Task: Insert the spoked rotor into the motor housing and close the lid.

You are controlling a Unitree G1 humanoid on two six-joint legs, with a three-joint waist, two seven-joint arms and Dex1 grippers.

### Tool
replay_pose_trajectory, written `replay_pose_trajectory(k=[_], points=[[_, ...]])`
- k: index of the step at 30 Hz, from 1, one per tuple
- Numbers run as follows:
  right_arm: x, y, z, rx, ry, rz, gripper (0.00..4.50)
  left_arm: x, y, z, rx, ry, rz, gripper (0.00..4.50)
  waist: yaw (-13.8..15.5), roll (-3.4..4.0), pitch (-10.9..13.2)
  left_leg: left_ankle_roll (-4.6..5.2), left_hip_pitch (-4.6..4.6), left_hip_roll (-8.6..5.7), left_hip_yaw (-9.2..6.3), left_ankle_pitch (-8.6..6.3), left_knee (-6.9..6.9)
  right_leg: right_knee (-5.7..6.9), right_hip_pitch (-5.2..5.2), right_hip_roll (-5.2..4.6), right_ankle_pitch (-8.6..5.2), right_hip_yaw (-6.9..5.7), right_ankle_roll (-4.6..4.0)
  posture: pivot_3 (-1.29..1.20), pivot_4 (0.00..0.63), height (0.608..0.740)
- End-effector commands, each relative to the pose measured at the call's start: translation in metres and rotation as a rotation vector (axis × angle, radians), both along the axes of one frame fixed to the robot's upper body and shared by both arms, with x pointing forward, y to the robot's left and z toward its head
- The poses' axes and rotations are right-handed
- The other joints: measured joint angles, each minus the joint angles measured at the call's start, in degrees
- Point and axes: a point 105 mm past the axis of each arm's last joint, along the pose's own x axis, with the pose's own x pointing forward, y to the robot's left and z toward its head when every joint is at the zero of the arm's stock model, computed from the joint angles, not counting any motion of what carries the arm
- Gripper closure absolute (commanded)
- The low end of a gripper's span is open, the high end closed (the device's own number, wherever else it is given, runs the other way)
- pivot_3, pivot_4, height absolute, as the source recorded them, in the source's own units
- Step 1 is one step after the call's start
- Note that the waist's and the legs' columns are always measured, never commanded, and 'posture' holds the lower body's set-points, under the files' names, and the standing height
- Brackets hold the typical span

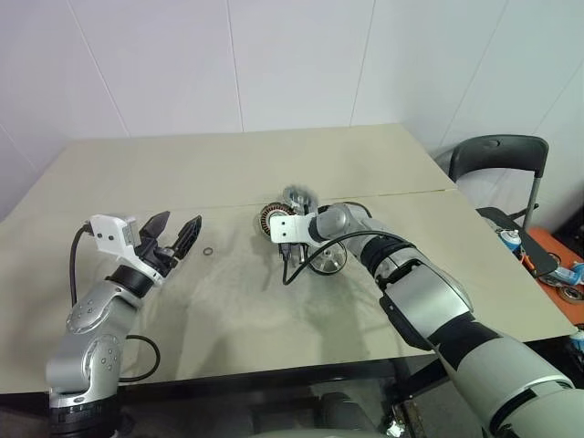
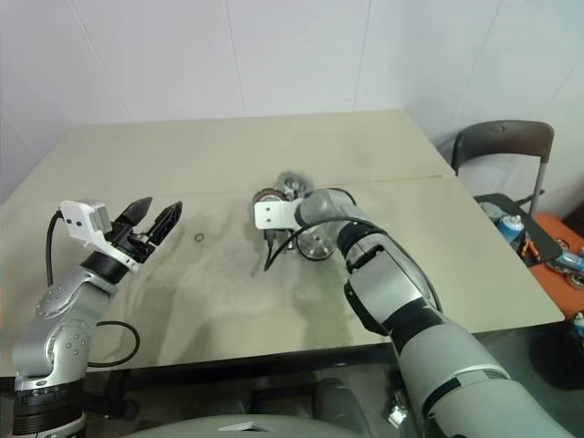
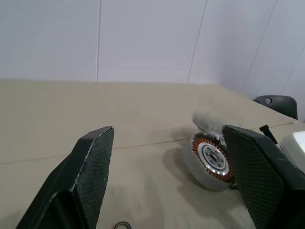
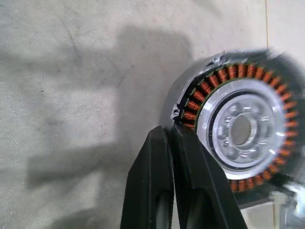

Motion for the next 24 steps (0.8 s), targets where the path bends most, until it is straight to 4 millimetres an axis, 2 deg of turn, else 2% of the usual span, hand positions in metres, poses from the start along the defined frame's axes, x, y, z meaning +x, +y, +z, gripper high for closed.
replay_pose_trajectory(k=[1, 5, 9, 12, 18, 24], points=[[-0.011, 0.01, 0.015, -0.003, 0.076, 0.132, 4.4, 0.001, -0.002, 0.012, 0.008, -0.059, 0.0, 0.65, -0.05, 0.0, 0.0, 0.0, 0.0, 0.0, 0.0, 0.0, 0.01, 0.0, 0.0, 0.0, 0.0, 0.0, 0.0, 0.0, 0.0, 0.74], [-0.031, 0.011, 0.021, -0.055, 0.153, 0.319, 4.4, 0.002, -0.002, 0.011, 0.006, -0.058, 0.003, 0.65, -0.25, 0.01, 0.0, 0.0, 0.0, 0.0, 0.0, 0.0, 0.0, -0.02, 0.02, 0.0, 0.0, -0.01, 0.01, 0.0, 0.0, 0.74], [-0.06, -0.003, 0.021, -0.158, 0.242, 0.588, 4.4, 0.003, -0.001, 0.011, 0.001, -0.058, 0.008, 0.65, -0.21, 0.0, 0.0, 0.0, -0.01, 0.0, -0.03, -0.01, -0.01, -0.02, 0.01, 0.0, 0.01, -0.04, 0.03, 0.0, 0.0, 0.74], [-0.074, -0.013, 0.021, -0.203, 0.245, 0.71, 4.4, 0.004, -0.002, 0.009, -0.002, -0.057, 0.007, 0.65, 0.15, 0.01, 0.01, -0.01, -0.02, 0.01, -0.16, -0.01, 0.01, -0.01, 0.04, -0.02, 0.01, -0.09, 0.03, 0.0, 0.0, 0.74], [-0.079, -0.023, 0.021, -0.24, 0.205, 0.754, 4.4, 0.006, -0.006, 0.008, -0.01, -0.057, -0.002, 0.65, 0.37, 0.01, 0.01, -0.01, 0.01, 0.0, -0.31, 0.0, 0.08, 0.0, 0.09, -0.06, 0.0, -0.1, 0.02, 0.0, 0.0, 0.74], [-0.076, -0.007, 0.029, -0.122, 0.177, 0.713, 4.4, 0.007, -0.006, 0.008, -0.009, -0.058, -0.01, 0.65, 0.3, 0.01, 0.01, -0.01, 0.02, 0.0, -0.33, 0.0, 0.06, 0.01, 0.07, -0.04, 0.0, -0.12, 0.0, 0.0, 0.0, 0.74]])
